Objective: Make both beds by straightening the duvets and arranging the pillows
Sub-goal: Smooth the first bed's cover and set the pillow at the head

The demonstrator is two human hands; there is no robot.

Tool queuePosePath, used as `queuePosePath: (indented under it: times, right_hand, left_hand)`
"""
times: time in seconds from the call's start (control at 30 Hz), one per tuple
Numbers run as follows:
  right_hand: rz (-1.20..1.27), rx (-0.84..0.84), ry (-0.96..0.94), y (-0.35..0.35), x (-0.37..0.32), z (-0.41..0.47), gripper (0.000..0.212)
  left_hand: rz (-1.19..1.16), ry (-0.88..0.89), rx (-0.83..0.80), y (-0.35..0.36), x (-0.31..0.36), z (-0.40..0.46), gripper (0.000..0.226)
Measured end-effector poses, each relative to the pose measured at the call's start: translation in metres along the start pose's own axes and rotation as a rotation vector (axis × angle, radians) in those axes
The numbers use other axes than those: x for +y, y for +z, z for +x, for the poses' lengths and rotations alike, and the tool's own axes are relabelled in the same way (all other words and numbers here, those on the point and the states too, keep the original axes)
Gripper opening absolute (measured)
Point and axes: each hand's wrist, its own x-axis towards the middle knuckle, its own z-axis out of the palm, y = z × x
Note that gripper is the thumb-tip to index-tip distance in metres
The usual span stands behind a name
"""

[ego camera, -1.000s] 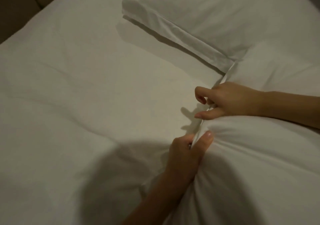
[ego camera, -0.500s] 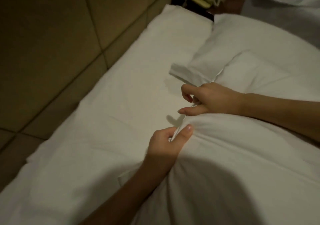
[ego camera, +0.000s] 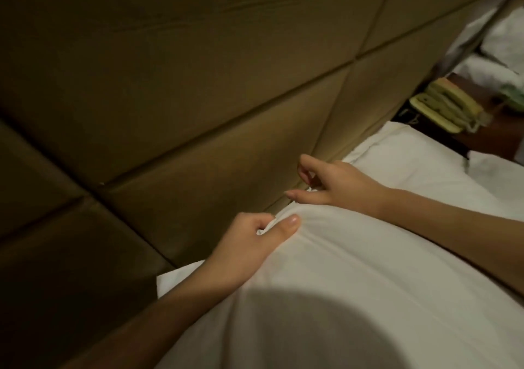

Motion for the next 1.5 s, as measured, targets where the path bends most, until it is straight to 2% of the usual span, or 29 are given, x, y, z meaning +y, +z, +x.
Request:
queuePosePath:
  times: [0.27,0.4,0.63,0.77,0.9,1.07,1.13,1.27,1.33,1.4,1.5]
  right_hand:
    - [0.015,-0.029,0.018,0.039,0.013,0.027,0.039]
    - [-0.046,-0.019,0.036,0.054,0.016,0.031,0.039]
    - [-0.116,0.044,-0.024,0.066,0.014,0.035,0.041]
    - [-0.183,0.047,-0.069,0.065,0.016,0.032,0.035]
    - [-0.213,0.059,-0.06,0.05,0.02,0.023,0.025]
    - [-0.228,0.097,0.053,0.032,0.022,-0.003,0.029]
    - [-0.201,0.115,0.103,0.023,0.021,-0.022,0.037]
    - [-0.132,0.134,0.183,0.007,0.018,-0.079,0.045]
    - [-0.121,0.155,0.224,0.002,0.021,-0.114,0.046]
    - [-0.086,0.175,0.284,0.0,0.02,-0.149,0.047]
    - [-0.029,0.192,0.373,0.004,0.014,-0.207,0.051]
  left_hand:
    - [0.123,-0.056,-0.012,-0.018,-0.038,0.02,0.051]
    - [0.246,-0.09,-0.078,-0.03,-0.055,0.025,0.073]
    - [0.601,-0.244,-0.156,-0.037,-0.055,0.027,0.041]
    - [0.765,-0.308,-0.162,-0.037,-0.05,0.028,0.039]
    - [0.827,-0.299,-0.11,-0.034,-0.037,0.027,0.043]
    - [0.823,-0.187,0.082,-0.017,-0.017,0.018,0.033]
    - [0.835,-0.102,0.171,-0.005,-0.01,0.011,0.03]
    - [0.848,0.037,0.264,0.019,0.012,-0.003,0.038]
    - [0.88,0.143,0.247,0.037,0.026,-0.012,0.039]
    - [0.96,0.282,0.16,0.062,0.038,-0.025,0.038]
    - [1.043,0.366,0.026,0.11,0.051,-0.049,0.038]
